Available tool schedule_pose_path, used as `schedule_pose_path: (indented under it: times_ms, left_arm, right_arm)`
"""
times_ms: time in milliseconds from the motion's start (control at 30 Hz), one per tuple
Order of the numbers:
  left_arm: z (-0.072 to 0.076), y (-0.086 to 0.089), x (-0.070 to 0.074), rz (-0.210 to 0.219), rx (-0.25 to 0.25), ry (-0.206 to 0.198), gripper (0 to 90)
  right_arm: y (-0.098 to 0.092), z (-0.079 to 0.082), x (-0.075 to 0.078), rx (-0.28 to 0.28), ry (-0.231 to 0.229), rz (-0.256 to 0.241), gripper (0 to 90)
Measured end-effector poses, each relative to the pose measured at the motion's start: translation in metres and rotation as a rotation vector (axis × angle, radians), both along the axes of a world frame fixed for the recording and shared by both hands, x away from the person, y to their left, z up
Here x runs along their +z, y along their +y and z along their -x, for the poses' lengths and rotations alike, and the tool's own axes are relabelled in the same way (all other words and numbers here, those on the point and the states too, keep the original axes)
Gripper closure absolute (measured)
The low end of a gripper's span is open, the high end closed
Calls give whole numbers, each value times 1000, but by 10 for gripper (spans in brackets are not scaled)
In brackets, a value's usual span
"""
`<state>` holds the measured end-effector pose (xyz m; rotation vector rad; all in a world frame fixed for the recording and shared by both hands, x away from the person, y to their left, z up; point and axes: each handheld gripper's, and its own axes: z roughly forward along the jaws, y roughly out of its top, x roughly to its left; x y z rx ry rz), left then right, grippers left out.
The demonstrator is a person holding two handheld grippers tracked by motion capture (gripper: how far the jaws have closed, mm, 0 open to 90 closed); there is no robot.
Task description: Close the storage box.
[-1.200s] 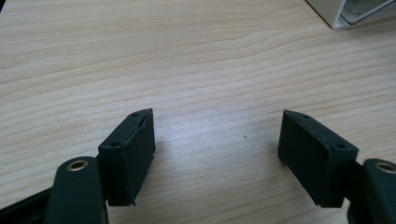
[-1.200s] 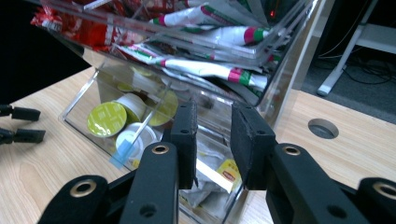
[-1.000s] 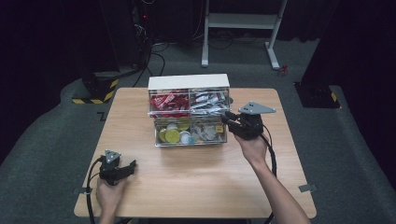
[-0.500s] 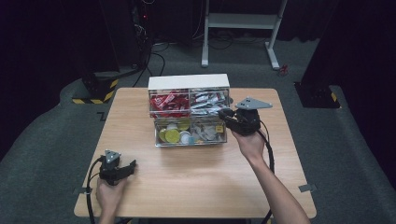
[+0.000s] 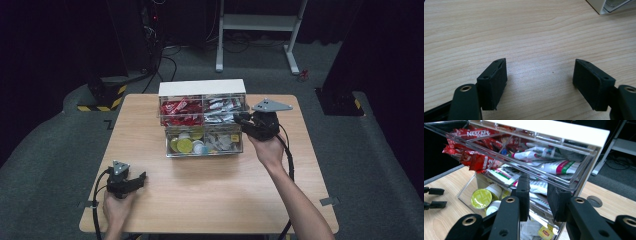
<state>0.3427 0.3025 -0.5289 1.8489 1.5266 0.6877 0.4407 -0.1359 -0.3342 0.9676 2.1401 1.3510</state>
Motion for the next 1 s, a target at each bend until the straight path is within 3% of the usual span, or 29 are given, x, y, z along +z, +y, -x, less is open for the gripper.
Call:
schedule_pose_path:
  times_ms: [100, 233, 333, 500, 700, 867, 1000]
  left_arm:
    - [0, 0, 0, 8, -1, 0, 277]
    - [0, 3, 3, 53, -3, 19, 303]
    - [2, 3, 5, 56, -7, 21, 306]
    - [3, -4, 15, 37, -40, -3, 308]
    - [1, -9, 31, 79, -67, -40, 339]
    - [0, -14, 43, 75, -102, -63, 369]
    - [-1, -16, 50, 102, -125, -76, 380]
  right_arm:
    - [0, -2, 3, -1, -2, 1, 716]
    - [0, -4, 6, -4, 5, -4, 715]
    - [0, -5, 7, -4, 7, -6, 714]
    - [0, -8, 11, -4, 10, -8, 713]
    - [0, -10, 17, -10, 16, -11, 709]
    - [0, -11, 18, -12, 23, -18, 707]
    - [0, -13, 19, -14, 27, -17, 703]
